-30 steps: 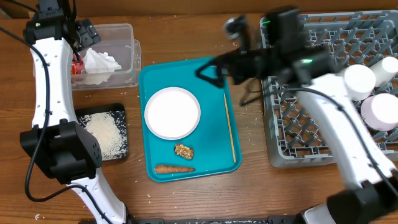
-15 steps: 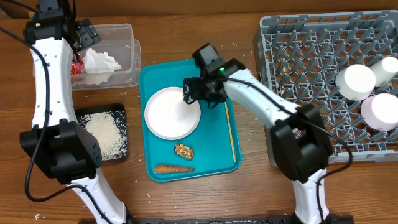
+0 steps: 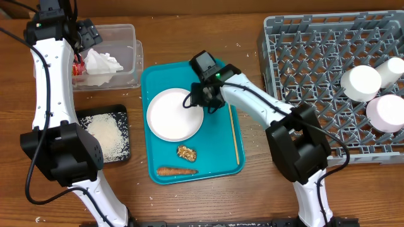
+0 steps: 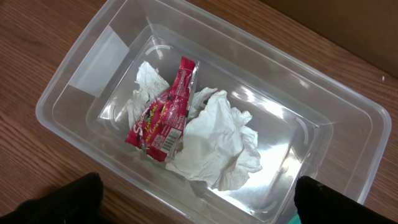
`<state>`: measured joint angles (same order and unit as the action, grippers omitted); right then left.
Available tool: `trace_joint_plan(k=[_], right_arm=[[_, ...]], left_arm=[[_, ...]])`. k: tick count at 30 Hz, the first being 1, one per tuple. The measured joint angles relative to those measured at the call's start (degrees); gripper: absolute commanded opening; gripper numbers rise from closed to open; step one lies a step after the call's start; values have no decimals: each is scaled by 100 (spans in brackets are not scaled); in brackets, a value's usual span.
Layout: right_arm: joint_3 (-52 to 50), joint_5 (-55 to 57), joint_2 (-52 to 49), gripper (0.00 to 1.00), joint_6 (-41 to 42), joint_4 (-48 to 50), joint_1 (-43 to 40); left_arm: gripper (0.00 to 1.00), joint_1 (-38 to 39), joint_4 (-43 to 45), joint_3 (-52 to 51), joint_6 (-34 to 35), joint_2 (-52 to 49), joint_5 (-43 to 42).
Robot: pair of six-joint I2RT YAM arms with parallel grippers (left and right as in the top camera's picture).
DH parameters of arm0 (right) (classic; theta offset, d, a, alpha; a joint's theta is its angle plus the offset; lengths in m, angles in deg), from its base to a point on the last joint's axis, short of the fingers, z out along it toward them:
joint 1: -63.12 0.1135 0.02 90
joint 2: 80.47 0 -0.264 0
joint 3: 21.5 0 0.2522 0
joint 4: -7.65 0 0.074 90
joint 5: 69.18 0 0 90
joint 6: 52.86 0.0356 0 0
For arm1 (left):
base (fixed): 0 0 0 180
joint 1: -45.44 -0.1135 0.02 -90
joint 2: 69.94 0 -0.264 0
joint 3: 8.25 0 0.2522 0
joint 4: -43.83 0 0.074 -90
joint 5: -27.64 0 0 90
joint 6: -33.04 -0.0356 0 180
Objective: Sort waste into correct bins and load items into the dishwasher
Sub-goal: 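Return the right gripper to the large white plate on the tray, then grasp the large white plate rim with the right gripper and lift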
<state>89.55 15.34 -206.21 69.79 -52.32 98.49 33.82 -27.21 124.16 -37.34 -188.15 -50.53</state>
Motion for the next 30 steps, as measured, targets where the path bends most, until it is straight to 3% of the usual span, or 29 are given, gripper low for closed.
trace_joint_plan(k=[8, 21, 30], right_arm=[[0, 33, -197, 39, 264, -142, 76], [0, 114, -205, 4, 479, -232, 72], [608, 35, -205, 4, 476, -999, -131]], left_arm=[[100, -2, -2, 0, 0, 0, 0], [100, 0, 0, 0, 0, 0, 0], [100, -2, 0, 0, 0, 0, 0]])
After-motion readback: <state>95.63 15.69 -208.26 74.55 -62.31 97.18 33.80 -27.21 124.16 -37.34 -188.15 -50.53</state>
